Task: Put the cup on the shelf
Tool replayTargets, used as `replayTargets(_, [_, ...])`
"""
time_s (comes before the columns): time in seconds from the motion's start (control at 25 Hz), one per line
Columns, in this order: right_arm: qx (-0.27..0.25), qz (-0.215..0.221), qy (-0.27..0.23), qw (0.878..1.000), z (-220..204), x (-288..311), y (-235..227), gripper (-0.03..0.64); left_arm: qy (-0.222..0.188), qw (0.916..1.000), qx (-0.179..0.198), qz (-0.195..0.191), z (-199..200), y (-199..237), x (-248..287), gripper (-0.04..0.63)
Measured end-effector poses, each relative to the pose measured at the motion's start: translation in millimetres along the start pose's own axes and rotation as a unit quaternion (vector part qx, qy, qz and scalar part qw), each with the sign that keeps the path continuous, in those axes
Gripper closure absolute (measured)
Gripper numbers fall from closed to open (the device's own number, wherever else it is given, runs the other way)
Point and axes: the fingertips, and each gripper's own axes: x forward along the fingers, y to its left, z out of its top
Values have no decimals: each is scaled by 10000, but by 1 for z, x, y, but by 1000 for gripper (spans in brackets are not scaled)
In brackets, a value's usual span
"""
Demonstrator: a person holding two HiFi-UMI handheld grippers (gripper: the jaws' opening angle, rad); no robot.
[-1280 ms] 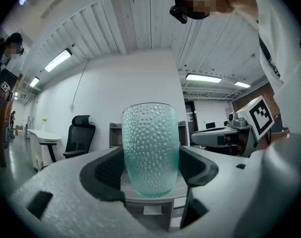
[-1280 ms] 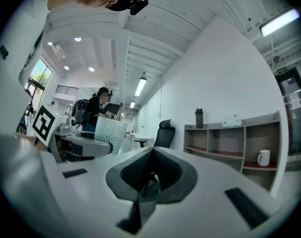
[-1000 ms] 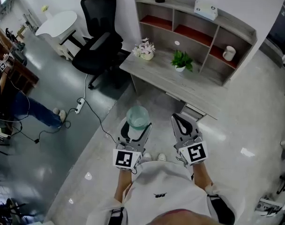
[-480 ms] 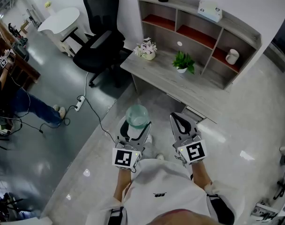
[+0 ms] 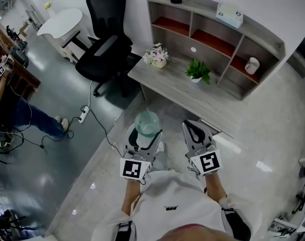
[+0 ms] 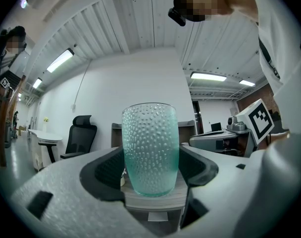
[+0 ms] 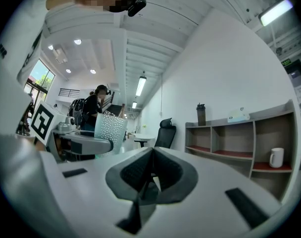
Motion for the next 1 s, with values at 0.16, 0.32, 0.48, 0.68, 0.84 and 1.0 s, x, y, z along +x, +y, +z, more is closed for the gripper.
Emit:
replayTargets(0.16, [26, -7, 56, 10000, -5, 24, -8, 586, 32, 10000, -20, -10, -3, 19, 17, 241])
replayTargets(0.32, [28, 2, 179, 9998, -10, 50, -16, 586, 55, 10000, -45, -43, -7, 39, 36, 241])
replayTargets(0.48, [11, -49, 191, 9998, -12, 73, -26, 586, 73, 9999, -73, -80, -11, 56, 54, 241])
replayTargets(0.68, [-9, -80, 155, 9998, -8, 101, -35, 586, 87, 9998, -105, -137, -14, 76, 74, 241])
replayTargets(0.84, [-14, -173, 217, 9996, -9, 118, -43, 586, 53, 9997, -101, -206, -11, 91, 90, 241])
replayTargets(1.0, [-42, -224, 148, 9996, -6, 136, -49, 586, 24, 9996, -90, -280, -11, 105, 105, 241])
